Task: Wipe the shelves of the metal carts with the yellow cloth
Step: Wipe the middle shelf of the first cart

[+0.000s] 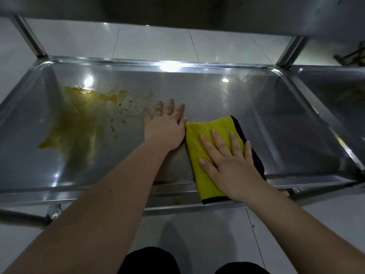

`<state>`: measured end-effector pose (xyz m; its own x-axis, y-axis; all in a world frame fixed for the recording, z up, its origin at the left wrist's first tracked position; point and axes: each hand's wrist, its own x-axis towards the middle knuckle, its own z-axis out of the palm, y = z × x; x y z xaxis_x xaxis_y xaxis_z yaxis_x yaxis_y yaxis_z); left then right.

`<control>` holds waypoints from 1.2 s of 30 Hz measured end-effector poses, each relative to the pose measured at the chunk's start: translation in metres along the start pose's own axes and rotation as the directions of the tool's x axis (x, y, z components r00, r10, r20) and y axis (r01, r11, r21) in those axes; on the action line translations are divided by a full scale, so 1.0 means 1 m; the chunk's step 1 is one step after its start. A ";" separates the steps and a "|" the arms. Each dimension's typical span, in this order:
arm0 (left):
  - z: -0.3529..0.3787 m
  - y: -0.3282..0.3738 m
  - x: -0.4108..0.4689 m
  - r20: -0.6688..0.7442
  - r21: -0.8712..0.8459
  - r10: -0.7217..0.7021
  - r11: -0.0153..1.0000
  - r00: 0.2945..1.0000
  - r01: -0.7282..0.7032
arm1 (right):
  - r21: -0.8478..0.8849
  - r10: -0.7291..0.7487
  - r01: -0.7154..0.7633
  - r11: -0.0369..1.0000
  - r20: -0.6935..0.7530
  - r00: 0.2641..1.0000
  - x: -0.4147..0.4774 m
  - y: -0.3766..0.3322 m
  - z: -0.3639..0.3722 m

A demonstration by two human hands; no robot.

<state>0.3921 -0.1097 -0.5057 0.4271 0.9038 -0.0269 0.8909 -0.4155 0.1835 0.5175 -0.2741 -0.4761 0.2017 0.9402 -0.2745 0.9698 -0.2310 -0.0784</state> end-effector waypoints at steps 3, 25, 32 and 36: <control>-0.002 0.002 0.000 0.002 0.010 0.009 1.000 1.000 -0.009 | 0.009 0.014 -0.014 1.000 -0.030 0.999 0.040 0.011 -0.011; -0.020 0.049 0.013 0.140 0.075 -0.050 0.996 0.989 0.039 | -0.001 0.061 -0.061 0.998 -0.043 0.997 -0.023 0.085 0.000; 0.012 0.098 0.017 0.025 -0.032 0.084 0.996 0.996 -0.083 | 0.021 0.082 -0.081 0.996 -0.063 0.995 -0.012 0.089 -0.002; 0.015 0.096 0.018 0.018 0.003 0.084 0.996 0.996 -0.084 | 0.088 0.185 -0.179 0.980 -0.075 0.980 0.065 0.129 -0.027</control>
<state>0.4876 -0.1346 -0.5036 0.5032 0.8637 -0.0291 0.8523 -0.4904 0.1820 0.6592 -0.2356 -0.4780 0.3876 0.8971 -0.2120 0.9024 -0.4162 -0.1118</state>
